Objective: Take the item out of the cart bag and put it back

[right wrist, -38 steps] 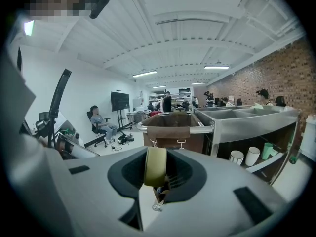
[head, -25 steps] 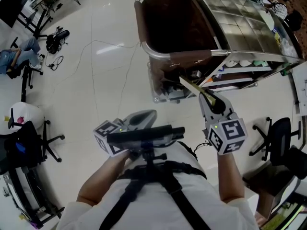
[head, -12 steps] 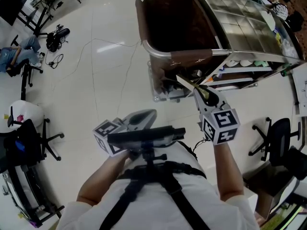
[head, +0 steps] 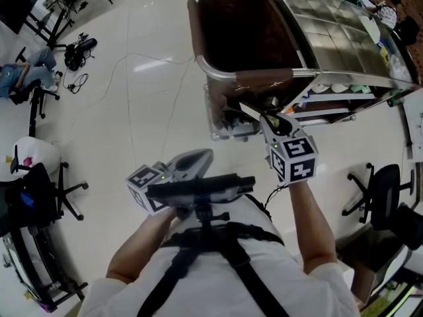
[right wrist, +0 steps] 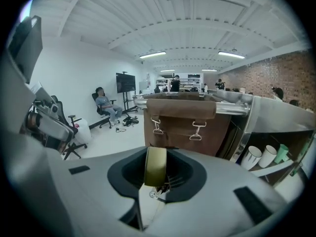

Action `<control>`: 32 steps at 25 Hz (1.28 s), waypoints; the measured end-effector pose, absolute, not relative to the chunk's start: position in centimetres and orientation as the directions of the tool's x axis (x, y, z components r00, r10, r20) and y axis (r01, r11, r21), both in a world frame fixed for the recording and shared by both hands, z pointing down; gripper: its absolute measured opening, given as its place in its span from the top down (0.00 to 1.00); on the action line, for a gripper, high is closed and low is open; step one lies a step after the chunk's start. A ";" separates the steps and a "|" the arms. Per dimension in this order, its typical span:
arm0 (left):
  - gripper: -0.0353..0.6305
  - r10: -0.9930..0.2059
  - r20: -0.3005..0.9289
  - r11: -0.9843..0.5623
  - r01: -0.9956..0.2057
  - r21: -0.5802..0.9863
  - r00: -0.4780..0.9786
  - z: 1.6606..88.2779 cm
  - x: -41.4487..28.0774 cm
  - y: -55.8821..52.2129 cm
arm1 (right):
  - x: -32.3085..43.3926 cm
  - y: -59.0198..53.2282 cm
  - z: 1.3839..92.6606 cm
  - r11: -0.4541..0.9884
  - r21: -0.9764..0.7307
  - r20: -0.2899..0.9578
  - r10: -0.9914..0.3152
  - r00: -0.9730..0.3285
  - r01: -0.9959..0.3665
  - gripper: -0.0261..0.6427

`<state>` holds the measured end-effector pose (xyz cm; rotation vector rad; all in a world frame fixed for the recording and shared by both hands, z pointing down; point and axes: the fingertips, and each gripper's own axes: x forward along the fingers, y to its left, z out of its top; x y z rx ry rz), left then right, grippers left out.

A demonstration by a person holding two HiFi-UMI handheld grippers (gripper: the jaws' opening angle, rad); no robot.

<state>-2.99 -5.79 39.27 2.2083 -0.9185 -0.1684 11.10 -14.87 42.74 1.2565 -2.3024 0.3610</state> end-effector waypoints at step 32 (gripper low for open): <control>0.94 -0.768 0.120 -0.436 -0.650 0.623 0.630 37.8 -6.9 -6.9 | 9.0 -20.8 53.3 0.561 0.041 0.743 -0.571 -0.350 -0.827 0.85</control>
